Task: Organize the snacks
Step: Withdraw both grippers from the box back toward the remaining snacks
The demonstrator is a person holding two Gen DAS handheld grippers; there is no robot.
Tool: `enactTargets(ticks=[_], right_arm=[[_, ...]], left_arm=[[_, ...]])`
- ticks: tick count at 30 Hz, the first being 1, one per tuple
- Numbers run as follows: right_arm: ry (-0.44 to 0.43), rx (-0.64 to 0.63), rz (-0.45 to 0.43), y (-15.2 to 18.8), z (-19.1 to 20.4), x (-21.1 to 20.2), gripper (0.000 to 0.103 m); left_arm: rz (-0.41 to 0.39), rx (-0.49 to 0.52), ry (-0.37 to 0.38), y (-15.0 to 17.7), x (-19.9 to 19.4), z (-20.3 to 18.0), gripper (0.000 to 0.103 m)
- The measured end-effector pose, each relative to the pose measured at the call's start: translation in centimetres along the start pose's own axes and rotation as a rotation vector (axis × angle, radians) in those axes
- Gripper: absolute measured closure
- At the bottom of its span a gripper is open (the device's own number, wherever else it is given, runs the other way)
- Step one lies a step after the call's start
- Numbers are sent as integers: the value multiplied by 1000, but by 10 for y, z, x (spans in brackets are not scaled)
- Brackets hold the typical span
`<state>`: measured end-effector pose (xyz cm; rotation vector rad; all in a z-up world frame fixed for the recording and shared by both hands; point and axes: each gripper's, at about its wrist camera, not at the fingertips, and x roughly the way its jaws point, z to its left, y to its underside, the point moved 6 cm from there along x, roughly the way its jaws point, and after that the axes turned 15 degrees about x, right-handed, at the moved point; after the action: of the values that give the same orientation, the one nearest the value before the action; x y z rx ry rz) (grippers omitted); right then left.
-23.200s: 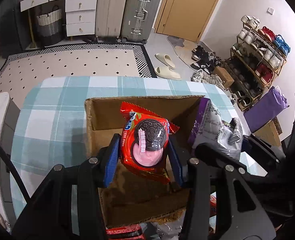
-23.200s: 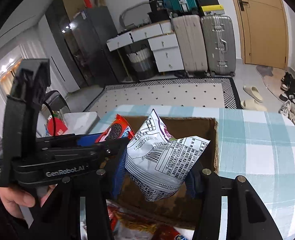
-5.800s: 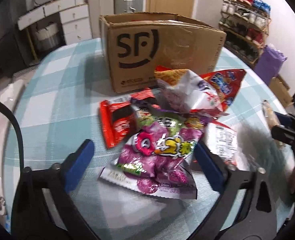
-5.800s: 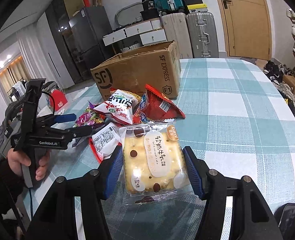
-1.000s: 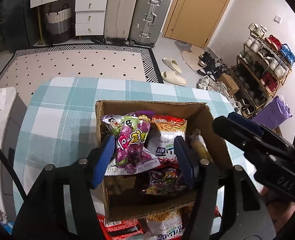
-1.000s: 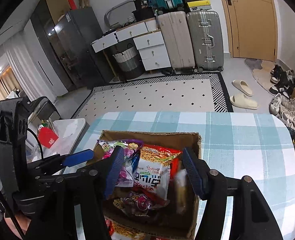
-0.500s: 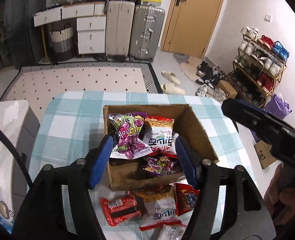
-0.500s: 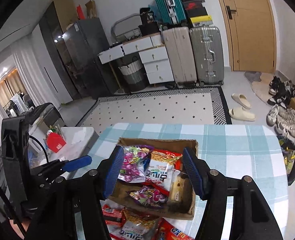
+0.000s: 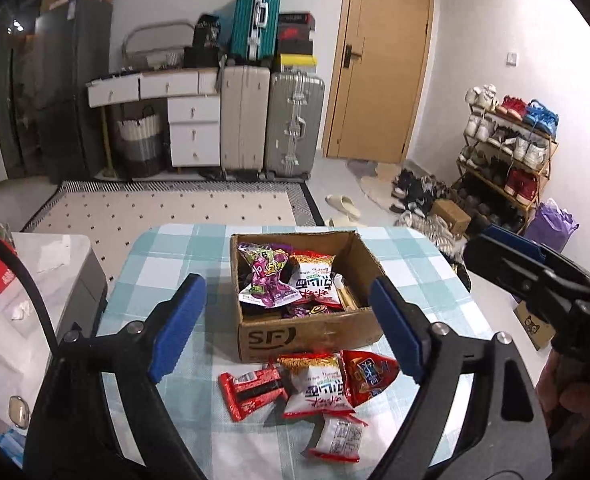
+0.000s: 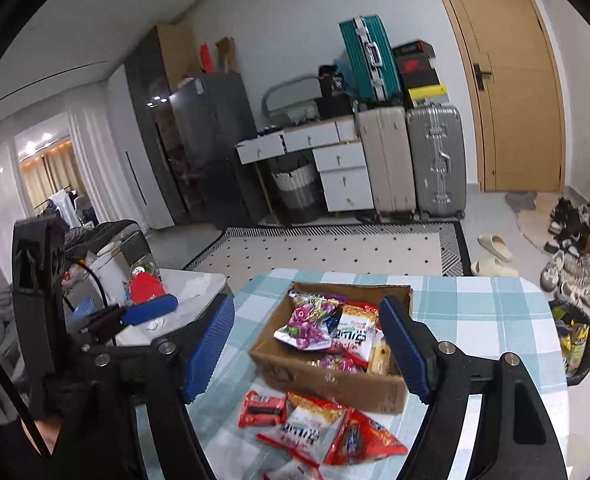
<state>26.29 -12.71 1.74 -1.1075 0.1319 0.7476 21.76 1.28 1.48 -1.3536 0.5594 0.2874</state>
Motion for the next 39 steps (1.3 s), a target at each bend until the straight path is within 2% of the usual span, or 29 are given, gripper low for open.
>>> enactTargets(ticks=[2, 3, 4, 6, 10, 14, 17, 21, 26, 30, 33, 39], right_arm=[[-4, -18, -26, 11, 3, -16, 26], [-10, -22, -35, 15, 4, -21, 23], [-17, -25, -44, 20, 5, -28, 20], [-28, -31, -64, 33, 6, -40, 18], [-46, -43, -95, 55, 8, -59, 17], [-59, -18, -138, 74, -1, -73, 6], [-88, 29, -164, 87, -11, -82, 1], [-84, 35, -133, 113, -26, -77, 1], [-64, 75, -69, 141, -54, -56, 1], [-40, 72, -46, 158, -68, -42, 0], [-53, 97, -32, 166, -77, -37, 0], [10, 98, -40, 172, -88, -30, 0]], left_arm=[[-30, -7, -29, 10, -21, -1, 9], [-42, -7, -42, 14, -27, -1, 2], [-57, -3, -53, 19, -34, 0, 0], [-86, 9, -78, 30, -49, -4, 0], [-92, 46, -91, 47, -61, -12, 0], [-97, 46, -75, 72, -63, -16, 0], [-71, 43, -39, 96, -52, -22, 0], [-15, 44, -47, 123, -26, -26, 0], [49, 35, -2, 150, 10, -37, 0], [79, 77, 18, 164, 31, -50, 0], [88, 73, 44, 172, 42, -56, 0], [100, 56, 58, 179, 51, -61, 0]])
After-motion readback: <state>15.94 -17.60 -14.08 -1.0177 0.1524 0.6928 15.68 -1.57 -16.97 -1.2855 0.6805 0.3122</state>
